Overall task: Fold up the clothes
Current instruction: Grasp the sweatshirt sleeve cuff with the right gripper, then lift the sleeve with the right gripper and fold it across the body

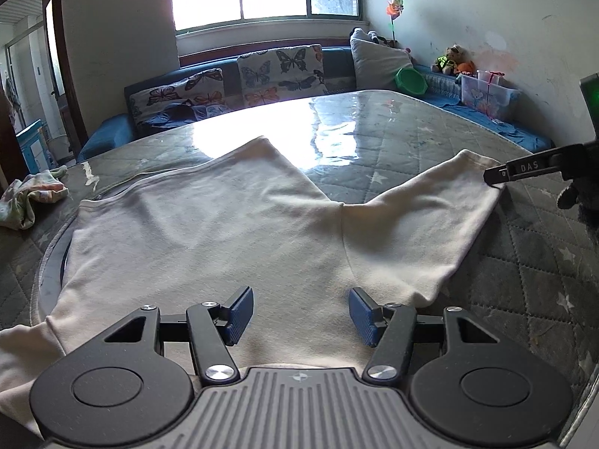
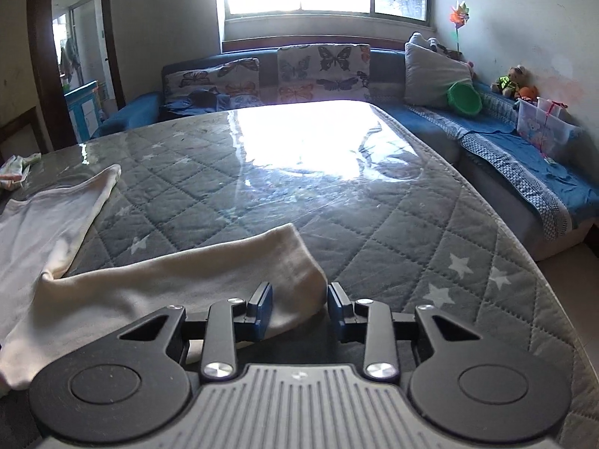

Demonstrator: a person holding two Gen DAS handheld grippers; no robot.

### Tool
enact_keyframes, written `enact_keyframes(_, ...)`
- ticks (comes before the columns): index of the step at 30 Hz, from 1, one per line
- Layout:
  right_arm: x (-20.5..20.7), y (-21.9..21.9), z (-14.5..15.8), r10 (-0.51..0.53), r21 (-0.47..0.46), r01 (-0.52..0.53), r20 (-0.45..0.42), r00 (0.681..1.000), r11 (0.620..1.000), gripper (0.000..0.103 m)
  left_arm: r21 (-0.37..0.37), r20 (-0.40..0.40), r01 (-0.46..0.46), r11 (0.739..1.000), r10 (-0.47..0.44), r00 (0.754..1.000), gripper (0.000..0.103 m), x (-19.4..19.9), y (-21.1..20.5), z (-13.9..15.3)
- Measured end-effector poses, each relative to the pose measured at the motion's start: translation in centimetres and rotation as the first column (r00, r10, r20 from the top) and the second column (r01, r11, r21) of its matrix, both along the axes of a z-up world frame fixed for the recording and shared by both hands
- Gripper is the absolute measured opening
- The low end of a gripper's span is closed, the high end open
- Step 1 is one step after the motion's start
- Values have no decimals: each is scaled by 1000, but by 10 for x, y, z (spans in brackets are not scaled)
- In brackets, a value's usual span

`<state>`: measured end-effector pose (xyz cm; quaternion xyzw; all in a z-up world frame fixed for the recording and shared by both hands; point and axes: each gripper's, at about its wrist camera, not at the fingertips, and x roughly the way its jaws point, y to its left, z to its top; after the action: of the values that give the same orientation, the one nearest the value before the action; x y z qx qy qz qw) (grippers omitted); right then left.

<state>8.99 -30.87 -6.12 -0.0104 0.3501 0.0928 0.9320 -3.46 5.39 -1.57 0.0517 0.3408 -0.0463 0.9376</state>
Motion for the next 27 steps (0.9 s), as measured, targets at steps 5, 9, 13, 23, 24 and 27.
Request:
enact_keyframes(5, 0, -6, 0, -18, 14, 18, -5, 1000, 1000, 36, 2, -2, -2, 1000, 2, 1000, 60, 1, -2, 0)
enact_keyframes(9, -2, -12, -2, -34, 40, 34, -9, 999, 999, 39, 6, -1, 5, 1000, -5, 1000, 60, 1, -4, 0)
enact_keyframes(13, -4, -9, -3, -6, 48, 6, -6, 1000, 999, 29, 12, -5, 6, 1000, -5, 1000, 60, 1, -6, -3)
enact_keyframes(23, -4, -12, 28, 3, 66, -10, 107, 994, 998, 8, 20, -7, 13, 1000, -13, 1000, 60, 0, -6, -4)
enact_keyframes(24, -3, -12, 30, 5, 64, -12, 110, 994, 998, 8, 19, -5, 13, 1000, -13, 1000, 60, 0, -7, -4)
enact_keyframes(27, -2, -8, 24, 20, 47, -24, 88, 996, 999, 8, 17, -5, 10, 1000, -10, 1000, 60, 1, -7, -5)
